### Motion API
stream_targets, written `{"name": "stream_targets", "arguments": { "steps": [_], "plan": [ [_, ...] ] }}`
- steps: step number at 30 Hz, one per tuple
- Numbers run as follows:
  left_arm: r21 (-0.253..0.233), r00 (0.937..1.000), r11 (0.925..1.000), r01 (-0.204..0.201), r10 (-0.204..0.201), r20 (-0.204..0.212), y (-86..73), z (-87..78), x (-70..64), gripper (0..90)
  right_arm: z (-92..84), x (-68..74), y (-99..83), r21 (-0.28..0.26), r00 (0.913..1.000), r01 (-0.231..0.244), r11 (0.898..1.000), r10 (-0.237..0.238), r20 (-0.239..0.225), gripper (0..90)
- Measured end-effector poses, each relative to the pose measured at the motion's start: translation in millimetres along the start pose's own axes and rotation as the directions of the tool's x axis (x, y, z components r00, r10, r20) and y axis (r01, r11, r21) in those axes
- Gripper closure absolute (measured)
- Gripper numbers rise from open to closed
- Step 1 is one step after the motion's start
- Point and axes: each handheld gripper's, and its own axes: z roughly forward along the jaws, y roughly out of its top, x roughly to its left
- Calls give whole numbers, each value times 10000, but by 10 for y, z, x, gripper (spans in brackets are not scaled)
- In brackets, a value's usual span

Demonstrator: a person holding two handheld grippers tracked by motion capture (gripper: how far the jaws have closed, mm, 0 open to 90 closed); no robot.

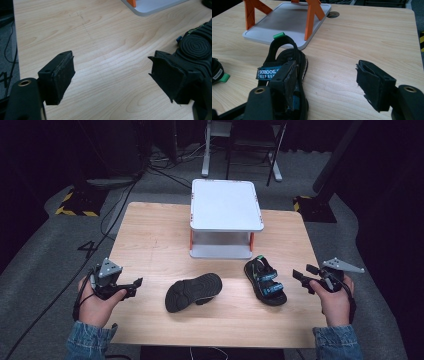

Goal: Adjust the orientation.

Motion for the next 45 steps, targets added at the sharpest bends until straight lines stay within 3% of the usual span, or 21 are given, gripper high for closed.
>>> {"name": "stream_targets", "arguments": {
  "steps": [11,14,17,23,26,31,36,40,45],
  "plan": [
    [-46,9994,9999,94,-92,324,19,41,-57,182,9,42,2,171,9999,68,9998,-66,-133,333],
    [-377,9979,9991,-173,196,618,54,79,-122,161,11,60,-7,230,9999,95,9997,-91,-140,333],
    [-357,9918,9989,-317,359,1223,86,133,-207,158,2,69,-13,229,9998,127,9997,-124,-125,333],
    [-649,9801,9974,-311,432,1940,142,230,-357,158,-18,47,-52,265,9999,1,9996,2,-126,333],
    [-717,9759,9970,-286,434,2141,164,283,-442,158,-40,34,-70,278,9999,-65,9996,68,-97,333],
    [-662,9645,9946,-796,936,2467,183,399,-617,159,-60,37,-96,327,9999,-113,9994,116,-91,333],
    [-769,9608,9946,-704,883,2627,166,513,-701,161,-70,40,-119,318,9999,-123,9994,126,-70,328],
    [-773,9517,9955,-545,753,2977,152,618,-777,159,-61,45,-136,384,9999,-99,9992,101,-50,329],
    [-417,9488,9946,-947,1029,2986,149,762,-862,162,-70,62,-168,498,9999,-81,9987,86,-100,329]
  ]
}}
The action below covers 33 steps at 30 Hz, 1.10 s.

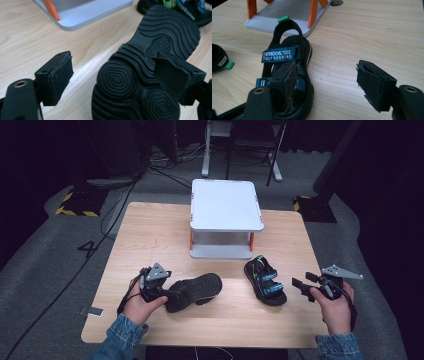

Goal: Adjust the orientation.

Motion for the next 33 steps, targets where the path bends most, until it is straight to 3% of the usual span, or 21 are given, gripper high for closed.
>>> {"name": "stream_targets", "arguments": {
  "steps": [6,9,14,16,18,19,21,22,23,28,33],
  "plan": [
    [59,9990,10000,-19,17,446,-5,75,35,158,-38,-21,-49,51,10000,-54,10000,53,83,329],
    [57,9964,9993,370,-373,766,-29,94,45,159,-42,-26,-71,123,9999,-112,9999,111,96,329],
    [223,9915,9995,228,-254,1272,-39,97,6,168,-11,-21,-83,203,10000,-85,9998,85,26,329],
    [480,9829,9987,154,-240,1827,-45,98,-31,179,1,-15,-83,248,10000,-77,9997,78,-13,329],
    [1080,9655,9941,82,-359,2579,-65,125,-87,176,16,-14,-80,240,10000,-42,9997,43,-34,329],
    [1187,9628,9927,-193,-135,2699,-78,143,-120,165,20,-11,-78,260,10000,-74,9996,75,-42,329],
    [1393,9605,9847,-1044,635,2709,-94,180,-209,144,26,-9,-73,266,10000,-78,9996,80,-56,329],
    [1393,9605,9847,-1044,635,2709,-94,180,-209,144,29,-11,-69,251,9999,-32,9997,34,-97,329],
    [1417,9609,9787,-1485,1090,2544,-84,194,-273,145,30,-8,-62,247,9999,-50,9997,53,-107,329],
    [1354,9600,9791,-1519,1135,2561,-84,173,-267,175,45,-2,-51,217,9999,-40,9998,44,-159,329],
    [1612,9564,9748,-1545,1066,2718,-33,108,-257,290,63,3,-42,233,9998,6,9997,-2,-204,329]
  ]
}}
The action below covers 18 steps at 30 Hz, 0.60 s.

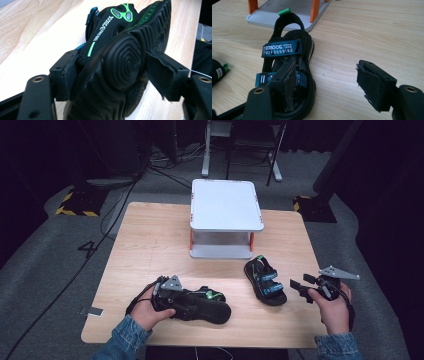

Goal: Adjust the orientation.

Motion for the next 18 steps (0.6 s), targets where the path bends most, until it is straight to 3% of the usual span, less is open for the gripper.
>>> {"name": "stream_targets", "arguments": {
  "steps": [2,5,7,9,12,14,18],
  "plan": [
    [-58,10000,10000,17,-17,42,9,-27,2,351,3,-2,-1,8,10000,18,10000,-18,19,329],
    [-306,9975,9989,-360,341,-619,8,-16,0,354,-4,-4,0,-1,10000,6,10000,-6,5,329],
    [-443,9887,9962,-748,683,-1334,17,-15,6,355,-10,-4,2,1,10000,25,10000,-25,15,328],
    [-591,9790,9943,-888,761,-1892,14,-21,57,354,-12,-5,1,-21,10000,23,10000,-23,18,329],
    [-832,9729,9939,-727,523,-2250,-24,-43,214,351,-13,-7,-5,4,10000,-13,10000,13,50,329],
    [-1012,9725,9921,-745,498,-2276,-40,-51,284,350,-9,-4,-10,26,10000,-12,10000,12,24,329],
    [-992,9733,9921,-762,524,-2233,-38,-52,289,340,0,16,-21,97,10000,-17,10000,17,0,329]
  ]
}}
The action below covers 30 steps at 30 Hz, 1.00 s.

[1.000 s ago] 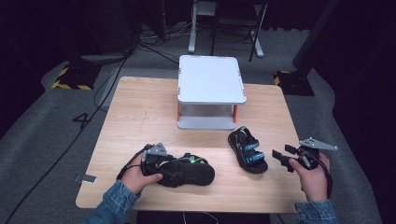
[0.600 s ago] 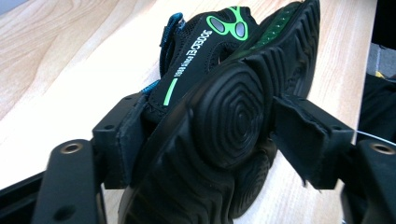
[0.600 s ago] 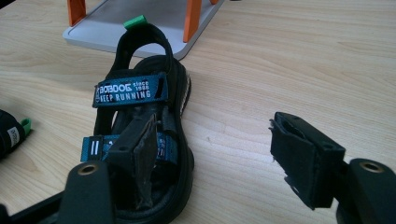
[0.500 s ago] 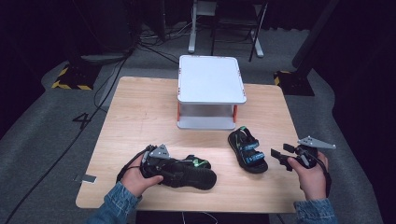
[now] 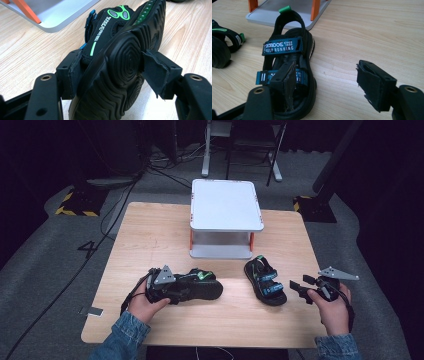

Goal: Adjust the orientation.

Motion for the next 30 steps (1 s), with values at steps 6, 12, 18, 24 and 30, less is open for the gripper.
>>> {"name": "stream_targets", "arguments": {
  "steps": [6,12,18,24,30],
  "plan": [
    [-200,9993,9993,327,-322,204,31,-57,-56,209,-13,-1,-4,-62,10000,55,10000,-55,21,329],
    [-1225,9996,9921,254,-266,-74,184,-173,-162,223,-14,1,8,-132,10000,58,9999,-57,38,330],
    [-1556,9989,9874,294,-349,-325,328,-124,-178,694,-11,32,-16,-140,9998,205,9997,-204,80,342],
    [-767,9947,9928,920,-952,-380,314,37,-151,733,-105,13,-73,-224,9996,125,9997,-120,243,342],
    [-594,9953,9935,973,-972,58,312,-43,-240,763,-114,-10,-85,-216,9997,58,9998,-53,245,341]
  ]
}}
